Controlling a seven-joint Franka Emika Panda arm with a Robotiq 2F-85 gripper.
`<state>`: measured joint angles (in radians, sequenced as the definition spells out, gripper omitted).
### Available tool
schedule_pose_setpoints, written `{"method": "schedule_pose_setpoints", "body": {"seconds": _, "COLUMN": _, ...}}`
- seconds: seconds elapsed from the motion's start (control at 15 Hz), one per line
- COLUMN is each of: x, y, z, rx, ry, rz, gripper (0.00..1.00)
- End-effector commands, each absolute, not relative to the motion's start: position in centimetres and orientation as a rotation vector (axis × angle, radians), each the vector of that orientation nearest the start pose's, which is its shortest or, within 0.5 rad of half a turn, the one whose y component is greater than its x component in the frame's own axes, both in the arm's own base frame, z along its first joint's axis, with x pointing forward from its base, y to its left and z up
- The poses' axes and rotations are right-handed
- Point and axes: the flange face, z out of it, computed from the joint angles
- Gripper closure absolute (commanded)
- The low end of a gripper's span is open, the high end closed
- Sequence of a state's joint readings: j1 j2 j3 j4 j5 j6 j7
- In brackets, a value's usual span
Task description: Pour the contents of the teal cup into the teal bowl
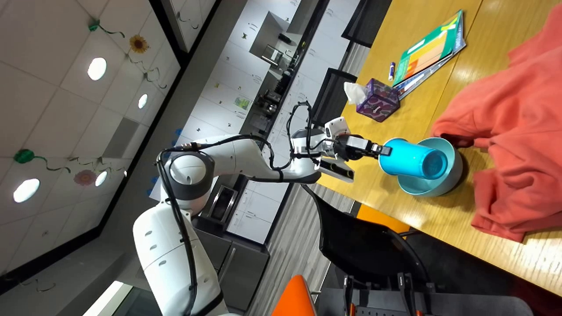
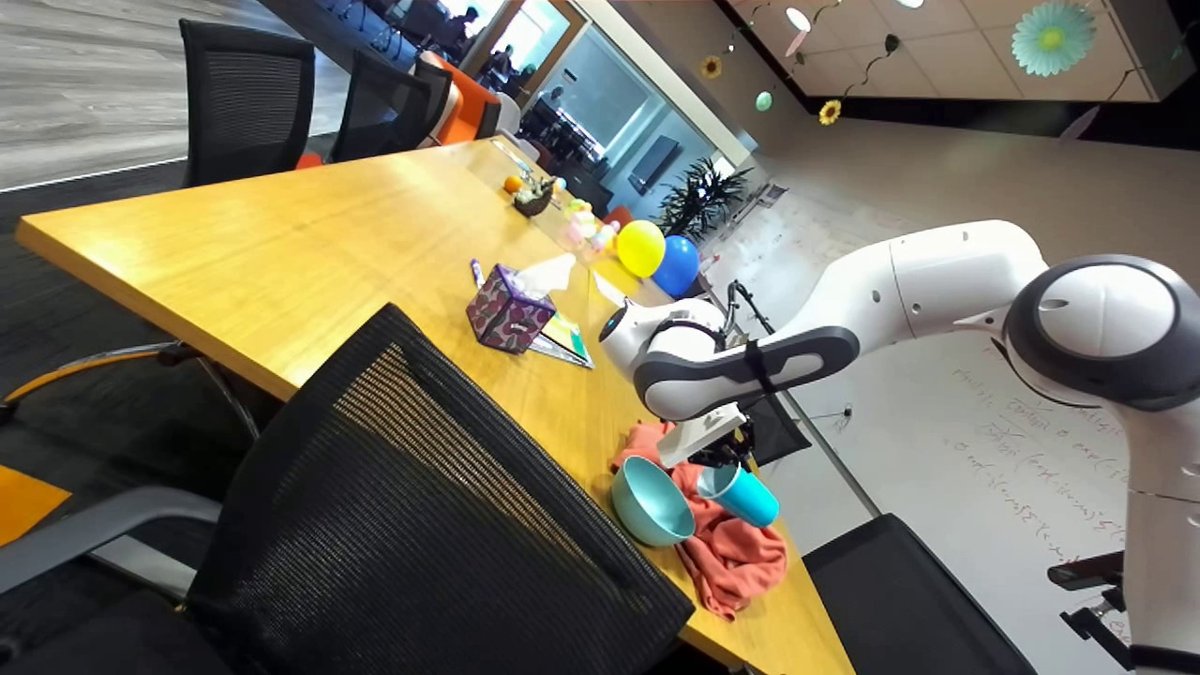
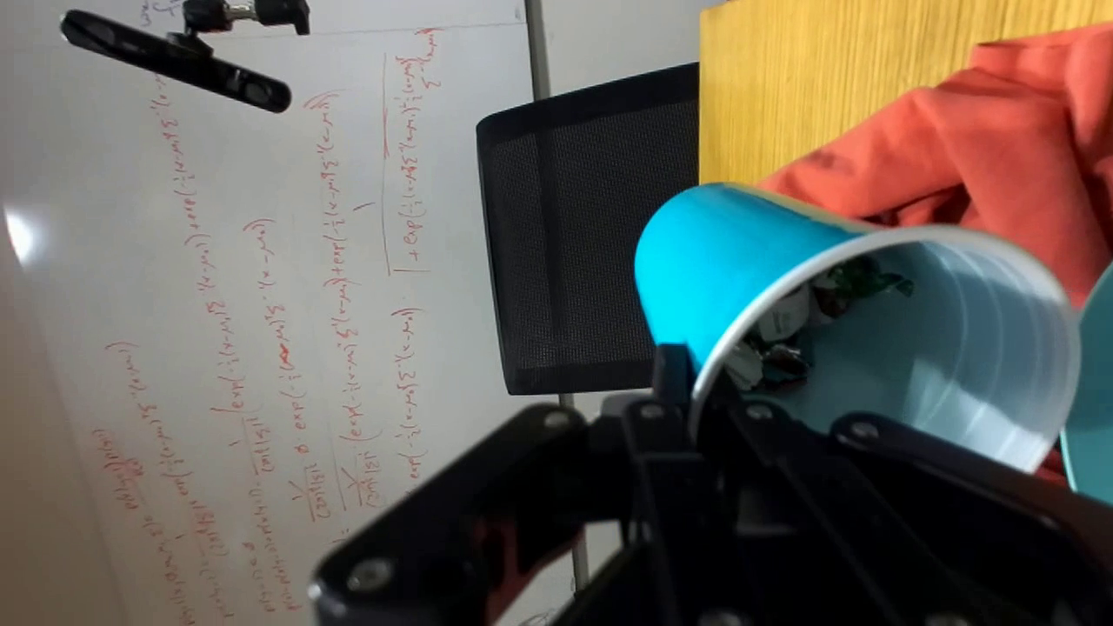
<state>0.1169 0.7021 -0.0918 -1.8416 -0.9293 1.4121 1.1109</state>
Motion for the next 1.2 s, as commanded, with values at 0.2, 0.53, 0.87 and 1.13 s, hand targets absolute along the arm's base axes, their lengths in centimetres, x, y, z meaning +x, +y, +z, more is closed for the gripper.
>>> {"method": "schedule_pose_setpoints", "body": {"seconds": 0.2, "x": 54.9, "y": -8.8, "z": 13.7, "rx": 1.548, "ry": -0.497, "rz": -0.409, "gripper": 0.99}}
{"method": "schedule_pose_setpoints", "body": {"seconds": 0.53, "x": 55.2, "y": -9.1, "z": 12.2, "rx": 1.489, "ry": -0.466, "rz": -0.439, "gripper": 0.99}}
{"method": "schedule_pose_setpoints", "body": {"seconds": 0.87, "x": 55.2, "y": -9.3, "z": 11.7, "rx": 1.400, "ry": -0.435, "rz": -0.491, "gripper": 0.99}}
{"method": "schedule_pose_setpoints", "body": {"seconds": 1.13, "x": 55.4, "y": -9.3, "z": 11.4, "rx": 1.343, "ry": -0.407, "rz": -0.512, "gripper": 0.99}}
